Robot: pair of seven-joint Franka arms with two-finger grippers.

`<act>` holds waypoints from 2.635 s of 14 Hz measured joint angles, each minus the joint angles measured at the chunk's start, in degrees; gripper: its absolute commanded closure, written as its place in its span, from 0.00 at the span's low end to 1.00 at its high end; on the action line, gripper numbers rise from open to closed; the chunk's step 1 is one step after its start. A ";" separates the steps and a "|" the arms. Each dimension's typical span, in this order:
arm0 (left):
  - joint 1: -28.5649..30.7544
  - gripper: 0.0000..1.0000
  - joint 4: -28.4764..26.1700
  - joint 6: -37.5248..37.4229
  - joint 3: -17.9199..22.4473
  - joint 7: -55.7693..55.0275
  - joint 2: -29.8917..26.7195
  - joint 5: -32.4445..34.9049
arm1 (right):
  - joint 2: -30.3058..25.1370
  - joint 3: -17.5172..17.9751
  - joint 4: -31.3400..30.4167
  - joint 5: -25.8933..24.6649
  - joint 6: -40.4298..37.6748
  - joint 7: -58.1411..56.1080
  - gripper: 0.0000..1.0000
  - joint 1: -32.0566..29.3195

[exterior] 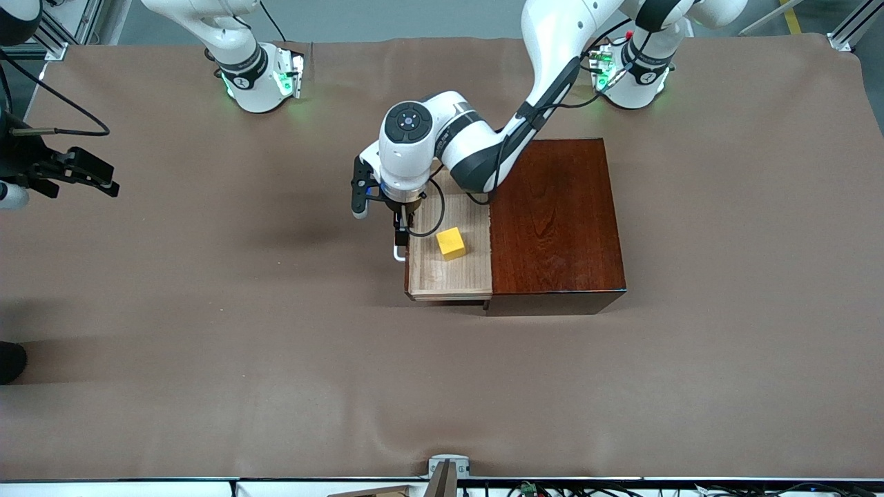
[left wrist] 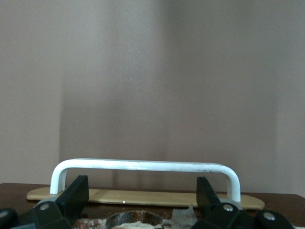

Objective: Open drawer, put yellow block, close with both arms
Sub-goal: 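Push the drawer front into the box with the left gripper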

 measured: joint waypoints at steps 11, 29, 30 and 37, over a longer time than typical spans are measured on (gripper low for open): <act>-0.67 0.00 2.93 -11.91 2.75 -0.16 -0.23 3.02 | 0.01 0.21 0.00 0.00 0.00 0.00 0.00 0.01; -0.50 0.00 2.52 -31.19 5.75 -0.05 -2.11 13.97 | 0.18 0.32 0.00 0.00 0.00 0.00 0.00 0.01; -0.52 0.00 2.52 -31.20 5.77 -0.05 -2.11 13.97 | 0.32 0.36 0.00 0.00 0.00 0.00 0.00 0.01; -2.90 0.00 3.06 -26.01 4.81 -22.01 -3.08 13.92 | 0.61 0.46 0.00 0.00 0.02 0.00 0.00 0.02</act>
